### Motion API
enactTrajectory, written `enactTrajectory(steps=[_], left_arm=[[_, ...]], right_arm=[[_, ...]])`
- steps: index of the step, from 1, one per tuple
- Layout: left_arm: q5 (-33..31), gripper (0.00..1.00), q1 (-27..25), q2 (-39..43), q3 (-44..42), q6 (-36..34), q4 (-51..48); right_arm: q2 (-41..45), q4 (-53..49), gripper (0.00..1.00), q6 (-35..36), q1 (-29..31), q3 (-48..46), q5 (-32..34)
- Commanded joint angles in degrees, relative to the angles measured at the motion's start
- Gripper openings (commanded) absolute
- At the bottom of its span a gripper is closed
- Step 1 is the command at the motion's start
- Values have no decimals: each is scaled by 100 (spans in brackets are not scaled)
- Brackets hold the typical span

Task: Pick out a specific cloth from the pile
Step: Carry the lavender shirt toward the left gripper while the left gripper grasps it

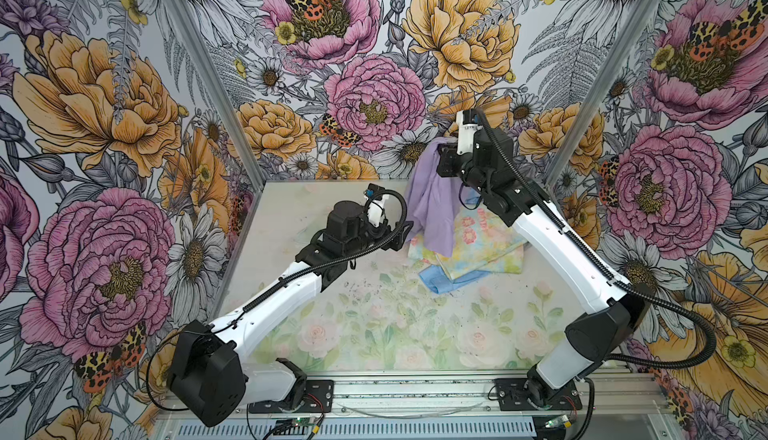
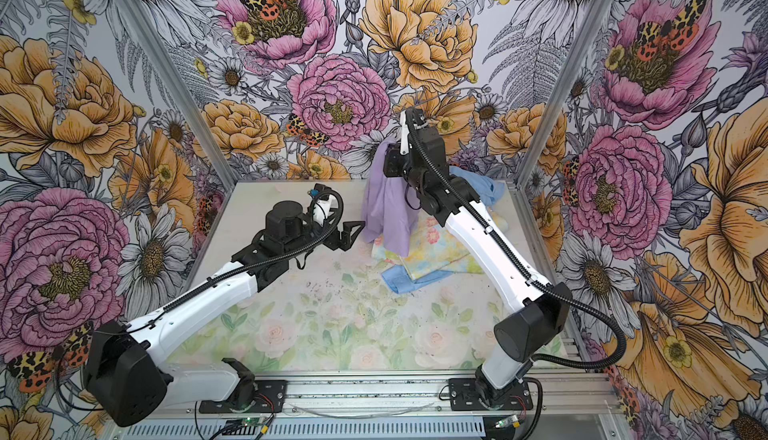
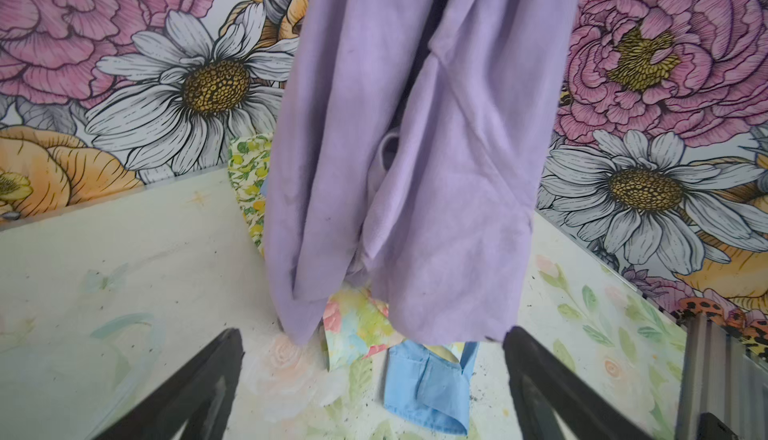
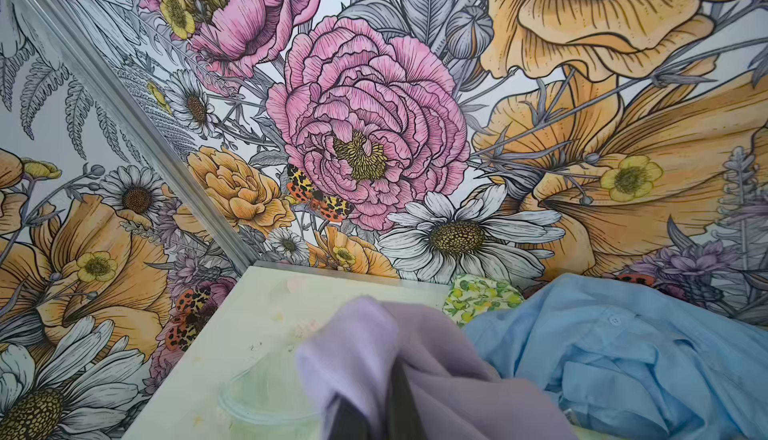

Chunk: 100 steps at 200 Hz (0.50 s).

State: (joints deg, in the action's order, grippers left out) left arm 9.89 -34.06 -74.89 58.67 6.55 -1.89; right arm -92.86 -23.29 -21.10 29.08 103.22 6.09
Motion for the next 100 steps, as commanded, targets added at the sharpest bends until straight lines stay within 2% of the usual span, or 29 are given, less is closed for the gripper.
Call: enactTrajectory(steps=[1,47,100], left_arm=[[-127,99,-150,-301,284,68,720],[-606,99,-362,-1086,548,-232,1998],[-309,99,-395,-2215,1359,-265,3217]], right_arm=[[454,567,0,-336,53,-73,-98],[715,589,0,-666,183,-352,-250],[831,606,0,-930,265,-508,-342]])
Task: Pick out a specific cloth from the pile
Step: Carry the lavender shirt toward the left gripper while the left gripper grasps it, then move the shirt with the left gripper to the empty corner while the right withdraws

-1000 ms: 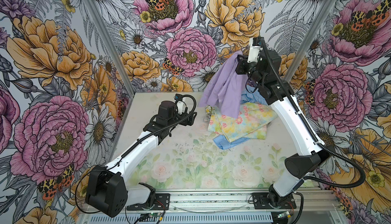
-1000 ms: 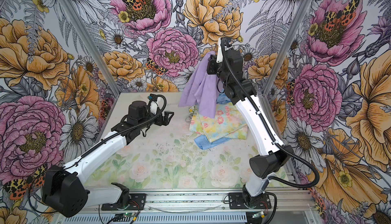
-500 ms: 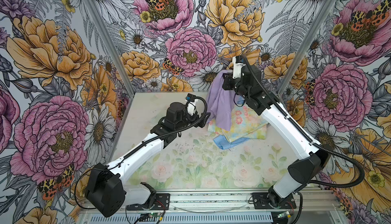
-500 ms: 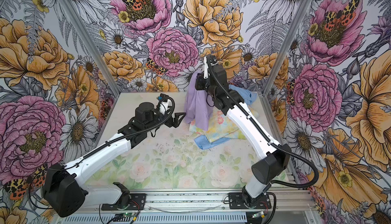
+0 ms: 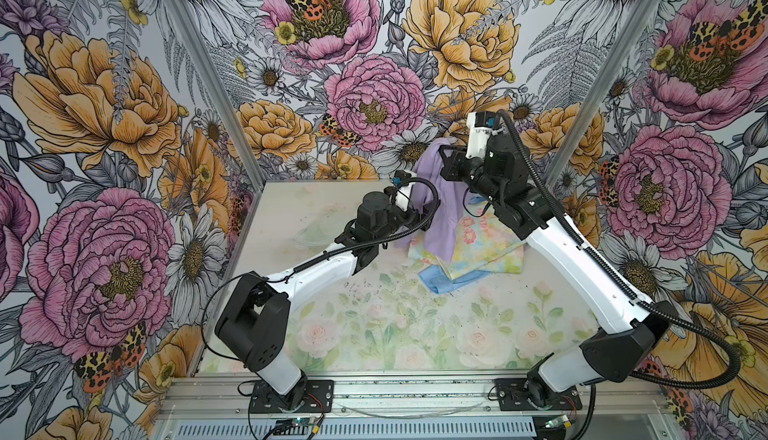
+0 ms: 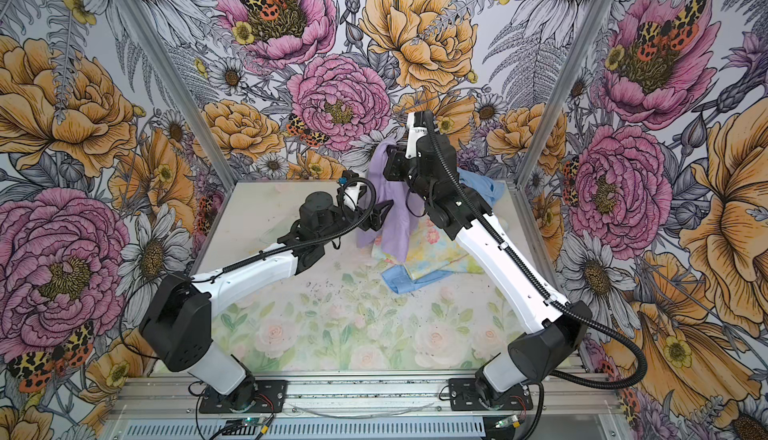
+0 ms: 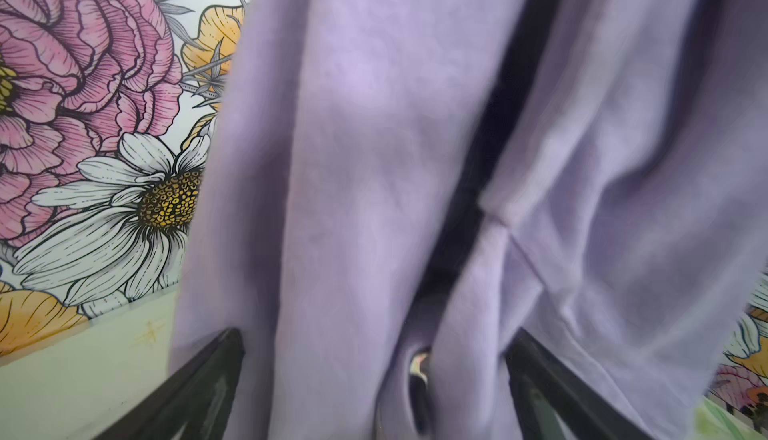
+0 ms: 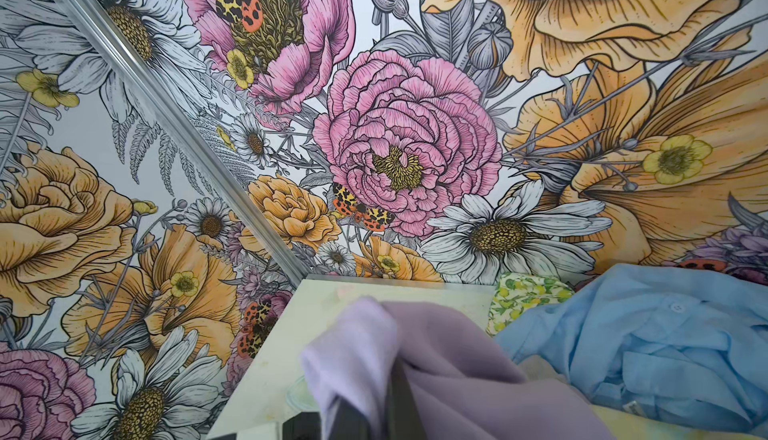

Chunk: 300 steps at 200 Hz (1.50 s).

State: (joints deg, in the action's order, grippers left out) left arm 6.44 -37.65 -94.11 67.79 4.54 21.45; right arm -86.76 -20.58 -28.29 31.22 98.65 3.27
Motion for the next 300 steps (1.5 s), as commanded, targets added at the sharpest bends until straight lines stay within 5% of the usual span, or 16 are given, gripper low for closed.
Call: enactTrajectory(steps=[1,11,40,131,175,191,240,300], left_arm=[[39,98,-39,-311,468,-61,889],[124,86,-33,-465,660,-16,892],[190,0,52,-477,735,214,986],[620,0,928,970,562,441,-500],[541,0,1531,1535,855,423,-1530],[496,0,1749,1694,924,333,-1877],[261,0,2466,2029,867,-56,-2594],[178,0,3324,2364,470,-180,-2779]], right_arm=[[225,335,0,-211,51,-58,-57],[230,336,0,-221,50,-83,-23],[294,334,0,-151,42,-259,239],[414,335,0,428,-55,-904,274],[450,340,59,858,-46,-1404,-268],[480,372,70,927,-38,-1662,-429],[1003,963,84,1049,-27,-2926,-736],[2166,1528,87,1045,-29,-4232,-1122]])
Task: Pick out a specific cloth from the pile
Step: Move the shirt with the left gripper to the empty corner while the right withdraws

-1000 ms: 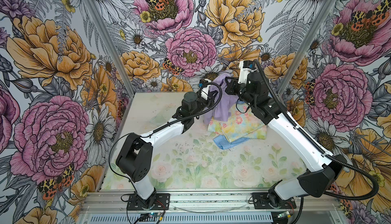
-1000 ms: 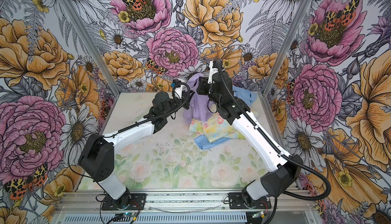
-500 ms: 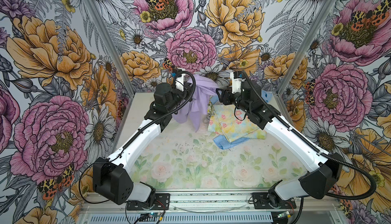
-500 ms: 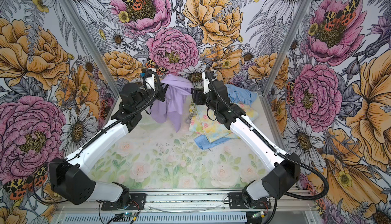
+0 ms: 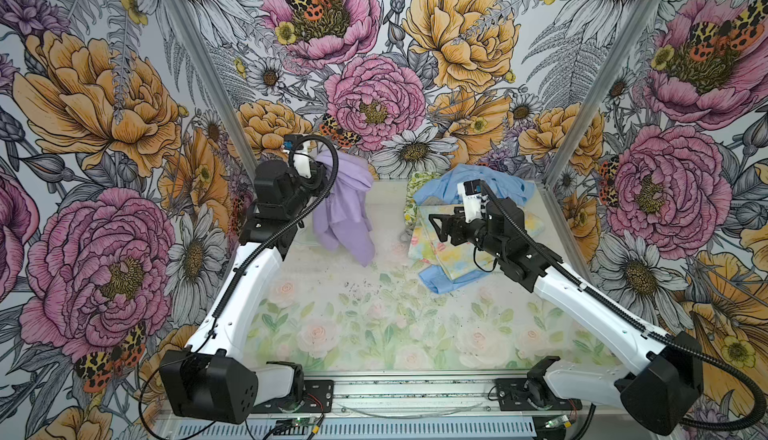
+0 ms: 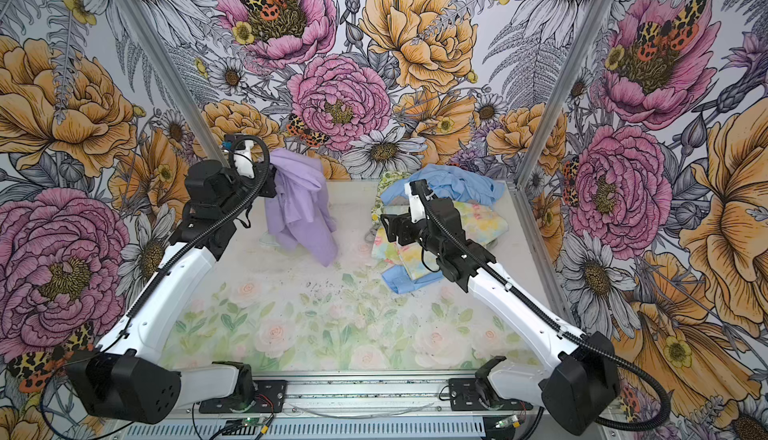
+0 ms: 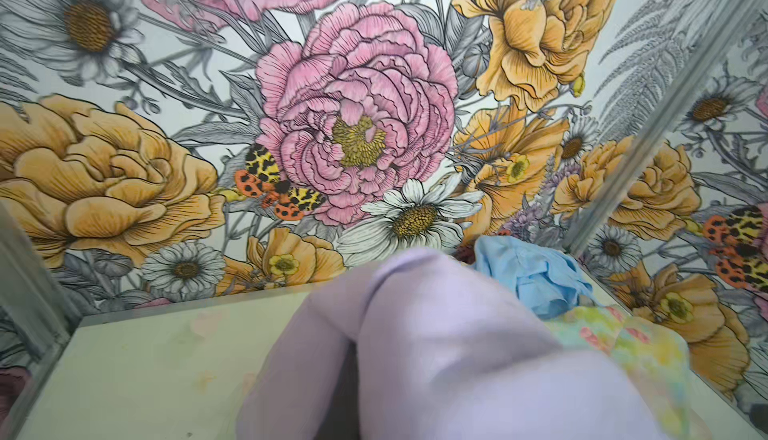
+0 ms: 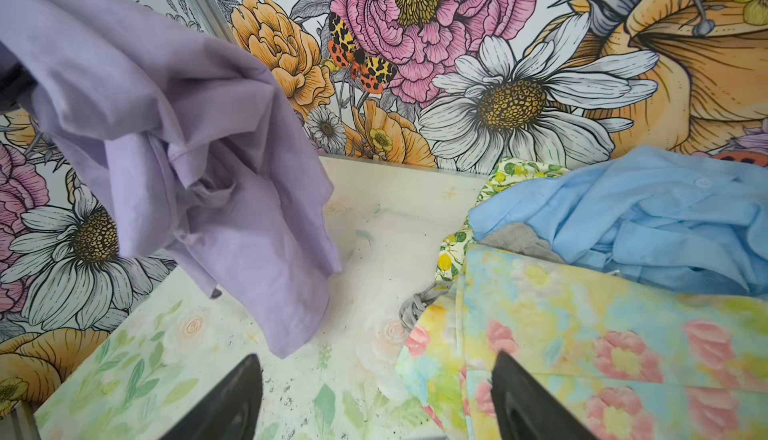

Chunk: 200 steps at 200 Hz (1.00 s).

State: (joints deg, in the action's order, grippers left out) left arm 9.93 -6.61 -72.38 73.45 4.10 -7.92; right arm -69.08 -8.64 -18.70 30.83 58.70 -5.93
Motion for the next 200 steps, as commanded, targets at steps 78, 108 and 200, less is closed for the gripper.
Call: enactTrajectory(steps=[78,108,200], left_arm=[[-629,0,765,-224,200,-5,-114],[-858,0,773,-551,572,-3,-111],[-1058,0,1565,-1398,1075,29,248]], right_arm=[[843,701,87,19,24,-1189,-551],[791,872,87,-90,37,-1382,-558],[228,1283,87,-18,55,-1066,-633]])
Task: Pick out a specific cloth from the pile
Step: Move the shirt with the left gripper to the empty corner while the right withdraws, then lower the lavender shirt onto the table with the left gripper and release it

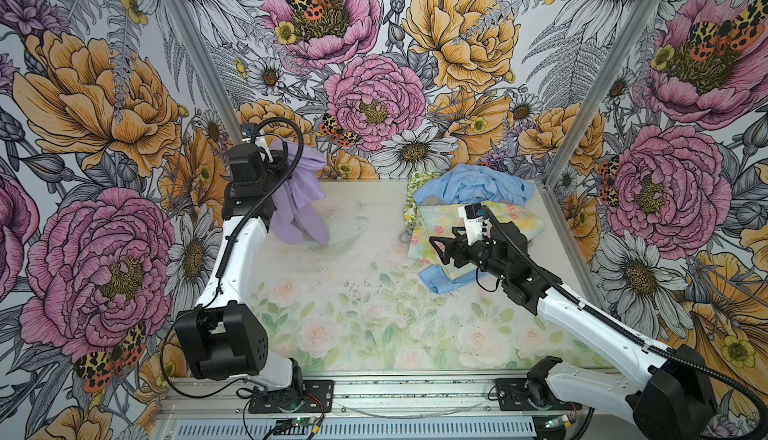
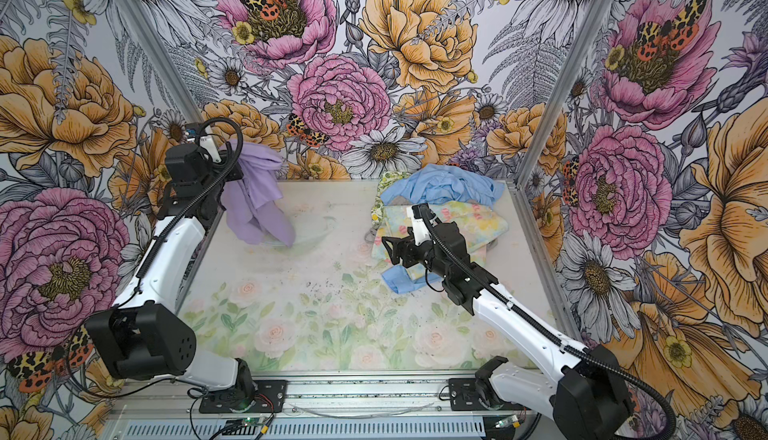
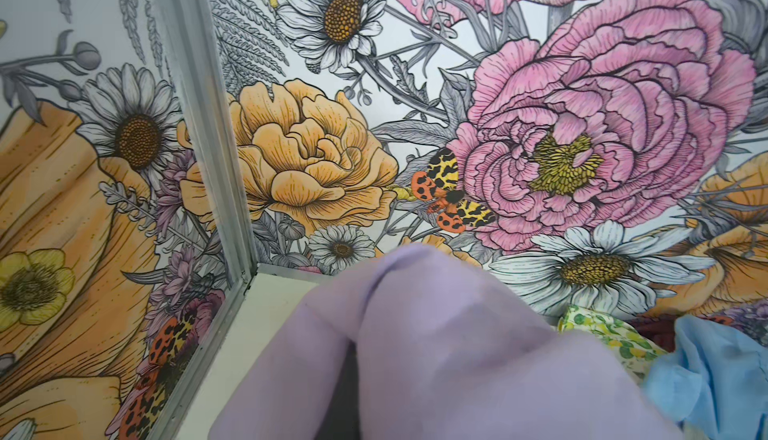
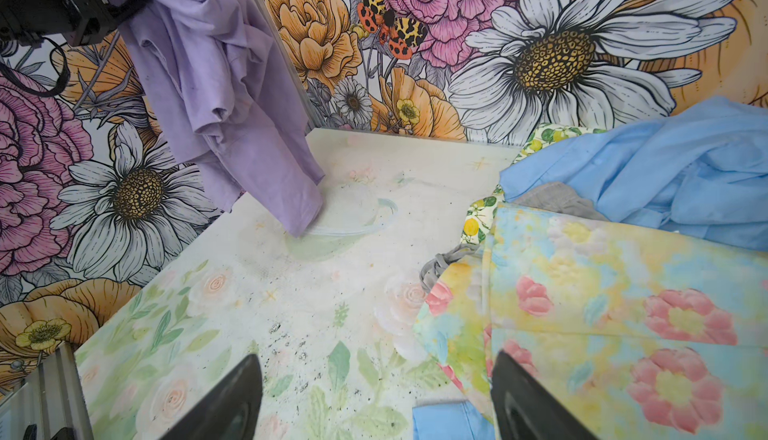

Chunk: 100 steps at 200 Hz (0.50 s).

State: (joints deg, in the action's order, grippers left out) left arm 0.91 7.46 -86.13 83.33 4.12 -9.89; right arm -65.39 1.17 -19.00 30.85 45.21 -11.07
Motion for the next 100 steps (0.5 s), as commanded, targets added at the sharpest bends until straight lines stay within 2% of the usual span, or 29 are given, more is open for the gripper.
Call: enactTrajectory(steps=[1,68,100], left_arm=[[-154,0,158,-25,74,27,449],[-277,0,357,290,-2203,293,1928],[-153,0,516,298,-2757,552,2140]], right_arm=[[-146,308,87,12,53,285,-121],[-123,692,86,-128,61,-15,-158],[6,692,87,-100,61,-141,-133]])
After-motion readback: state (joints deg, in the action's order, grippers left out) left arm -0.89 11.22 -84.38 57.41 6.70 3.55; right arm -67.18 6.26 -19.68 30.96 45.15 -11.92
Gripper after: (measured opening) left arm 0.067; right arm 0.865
